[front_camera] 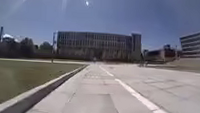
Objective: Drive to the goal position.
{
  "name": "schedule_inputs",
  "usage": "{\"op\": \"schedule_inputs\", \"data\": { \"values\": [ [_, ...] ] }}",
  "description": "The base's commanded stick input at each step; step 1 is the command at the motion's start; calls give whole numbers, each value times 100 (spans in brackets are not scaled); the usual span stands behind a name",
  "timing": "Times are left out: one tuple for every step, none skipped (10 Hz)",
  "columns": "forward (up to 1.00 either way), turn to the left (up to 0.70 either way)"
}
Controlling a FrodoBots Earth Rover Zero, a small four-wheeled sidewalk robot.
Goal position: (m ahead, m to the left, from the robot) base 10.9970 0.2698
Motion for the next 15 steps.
{"op": "schedule_inputs", "data": {
  "values": [
    [70, 16],
    [70, 0],
    [70, 0],
    [70, 0],
    [70, 0],
    [70, 0],
    [70, 0],
    [70, 0],
    [70, 0],
    [70, 0],
    [70, 0],
    [70, 0],
    [70, 0],
    [70, 0],
    [70, 0]
  ]
}}
